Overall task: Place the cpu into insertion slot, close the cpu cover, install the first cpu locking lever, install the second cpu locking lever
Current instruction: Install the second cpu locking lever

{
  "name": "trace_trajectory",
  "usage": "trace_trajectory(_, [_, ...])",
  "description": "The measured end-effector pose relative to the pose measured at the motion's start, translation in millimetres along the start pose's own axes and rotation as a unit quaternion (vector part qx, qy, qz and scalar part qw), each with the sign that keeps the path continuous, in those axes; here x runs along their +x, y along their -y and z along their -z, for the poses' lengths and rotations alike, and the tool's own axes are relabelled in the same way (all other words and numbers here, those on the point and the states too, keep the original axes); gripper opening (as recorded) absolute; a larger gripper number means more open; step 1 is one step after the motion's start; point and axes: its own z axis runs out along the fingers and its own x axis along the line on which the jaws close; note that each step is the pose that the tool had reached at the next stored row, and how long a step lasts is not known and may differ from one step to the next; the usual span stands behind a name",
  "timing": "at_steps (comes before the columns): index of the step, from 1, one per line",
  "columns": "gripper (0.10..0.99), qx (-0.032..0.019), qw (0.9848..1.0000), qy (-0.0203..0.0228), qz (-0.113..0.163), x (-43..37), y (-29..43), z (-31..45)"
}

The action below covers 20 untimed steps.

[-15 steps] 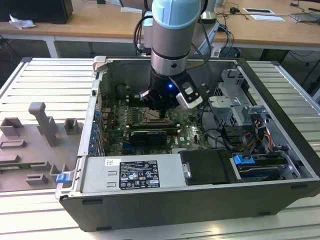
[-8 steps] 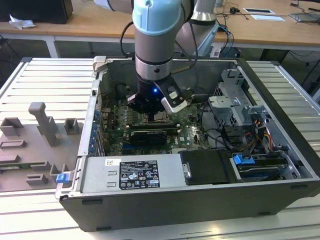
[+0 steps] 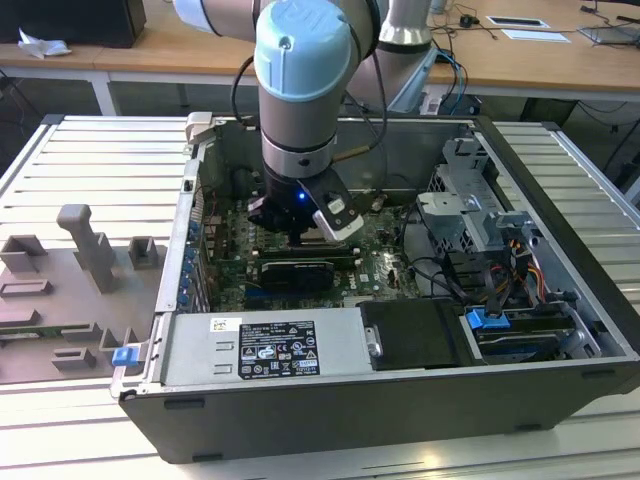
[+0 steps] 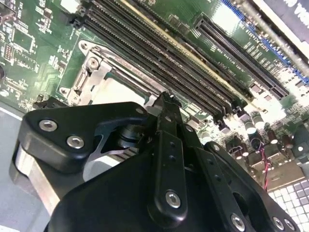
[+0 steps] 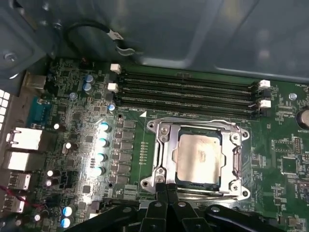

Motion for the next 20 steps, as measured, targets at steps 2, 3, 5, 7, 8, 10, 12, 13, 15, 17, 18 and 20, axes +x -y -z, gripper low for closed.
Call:
trace_trajectory(2, [0.106, -0.0048, 1.0000, 0.0005, 0.000, 0.7, 3.7, 0.2])
trace_trajectory(3, [0.106, -0.0077, 1.0000, 0.0008, 0.000, 1.8, 4.8, 0.4])
trace_trajectory(5, [0.106, -0.0182, 0.9998, 0.0019, 0.000, 3.7, 8.6, 1.0])
trace_trajectory(7, [0.106, -0.0238, 0.9997, 0.0025, 0.000, 4.3, 12.0, 1.7])
trace_trajectory(8, [0.106, -0.0254, 0.9997, 0.0026, 0.000, 4.5, 13.5, 2.0])
trace_trajectory(10, [0.106, -0.0286, 0.9996, 0.0030, 0.000, 4.8, 15.8, 2.5])
trace_trajectory(12, [0.106, -0.0381, 0.9993, 0.0039, -0.001, 6.7, 17.7, 2.2])
trace_trajectory(13, [0.106, -0.0398, 0.9992, 0.0041, -0.001, 6.8, 18.1, 0.7])
trace_trajectory(15, [0.106, -0.0417, 0.9991, 0.0042, 0.000, 9.1, 19.0, -3.4])
trace_trajectory(17, [0.106, -0.0417, 0.9991, 0.0042, 0.000, 11.7, 19.3, -5.7])
trace_trajectory(18, [0.106, -0.0418, 0.9991, 0.0043, 0.000, 12.5, 19.3, -6.3])
trace_trajectory(20, [0.106, -0.0419, 0.9991, 0.0042, 0.000, 13.0, 19.4, -7.2])
